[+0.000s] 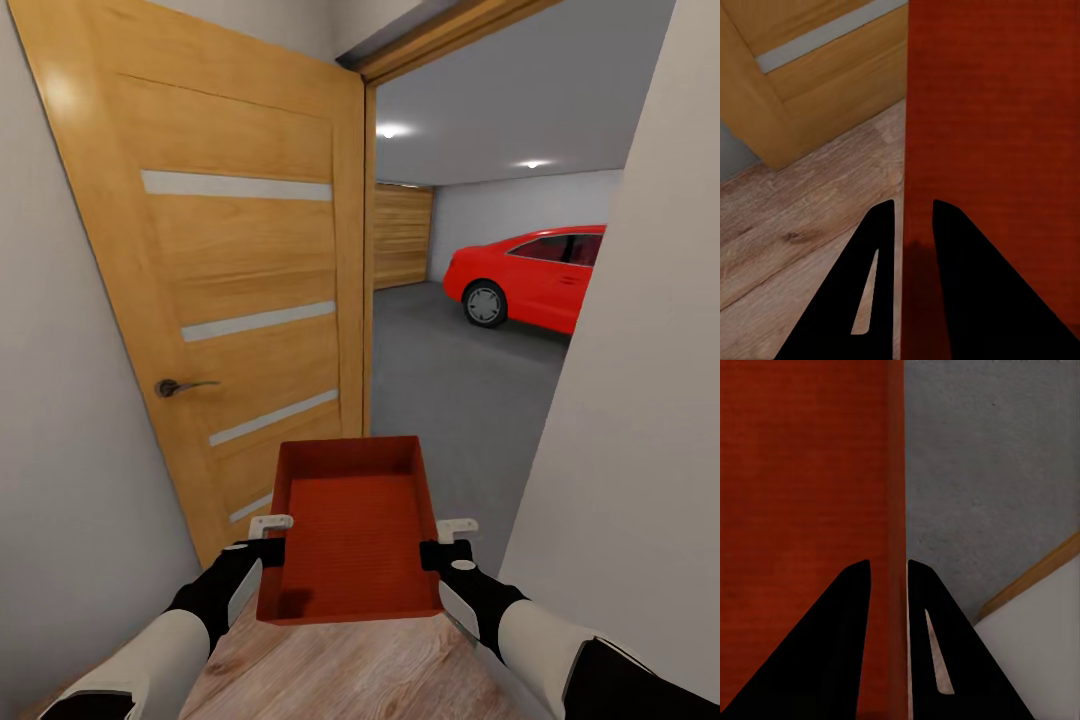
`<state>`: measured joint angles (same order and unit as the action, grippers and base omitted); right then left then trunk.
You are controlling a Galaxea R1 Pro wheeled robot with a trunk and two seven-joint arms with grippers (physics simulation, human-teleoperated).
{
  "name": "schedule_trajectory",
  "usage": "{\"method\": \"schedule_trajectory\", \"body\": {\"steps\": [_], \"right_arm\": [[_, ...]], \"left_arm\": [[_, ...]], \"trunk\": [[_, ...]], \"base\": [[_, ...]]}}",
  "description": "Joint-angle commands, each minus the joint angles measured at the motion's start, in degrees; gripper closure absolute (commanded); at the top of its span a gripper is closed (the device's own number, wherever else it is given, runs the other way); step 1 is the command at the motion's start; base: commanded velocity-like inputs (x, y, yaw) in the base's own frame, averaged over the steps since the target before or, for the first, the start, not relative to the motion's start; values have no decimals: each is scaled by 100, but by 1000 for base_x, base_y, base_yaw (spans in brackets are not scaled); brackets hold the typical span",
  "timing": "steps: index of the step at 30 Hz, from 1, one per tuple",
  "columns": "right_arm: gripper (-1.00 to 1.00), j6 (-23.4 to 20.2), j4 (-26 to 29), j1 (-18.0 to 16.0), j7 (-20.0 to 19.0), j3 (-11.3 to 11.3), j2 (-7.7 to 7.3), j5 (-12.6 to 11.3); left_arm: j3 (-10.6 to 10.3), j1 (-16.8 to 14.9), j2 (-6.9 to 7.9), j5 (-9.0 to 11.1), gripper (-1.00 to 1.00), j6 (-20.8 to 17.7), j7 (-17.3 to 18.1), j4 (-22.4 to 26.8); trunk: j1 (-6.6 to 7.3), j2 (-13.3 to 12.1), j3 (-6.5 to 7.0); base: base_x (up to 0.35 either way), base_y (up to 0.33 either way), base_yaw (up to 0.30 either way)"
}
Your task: Move the two storage containers from the living room to the garage. In the garage, place one container on the floor and stack the other container on top of it (either order is fine).
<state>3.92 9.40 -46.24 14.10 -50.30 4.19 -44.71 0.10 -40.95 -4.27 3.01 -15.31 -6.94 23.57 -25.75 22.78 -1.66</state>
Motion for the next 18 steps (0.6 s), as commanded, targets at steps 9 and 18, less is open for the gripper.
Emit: {"method": "schedule_trajectory", "body": {"steps": [9,18], "right_arm": [[100,21,9,-8,75,73,-32,-12],[100,21,9,-8,75,73,-32,-12]], "left_arm": [[-52,-1,88,15,100,-37,-68,7],[-48,-1,87,15,100,-37,-70,7]], "trunk": [[-4,14,-13],[-4,14,-13]], "base": [[131,29,0],[251,85,-52]]}}
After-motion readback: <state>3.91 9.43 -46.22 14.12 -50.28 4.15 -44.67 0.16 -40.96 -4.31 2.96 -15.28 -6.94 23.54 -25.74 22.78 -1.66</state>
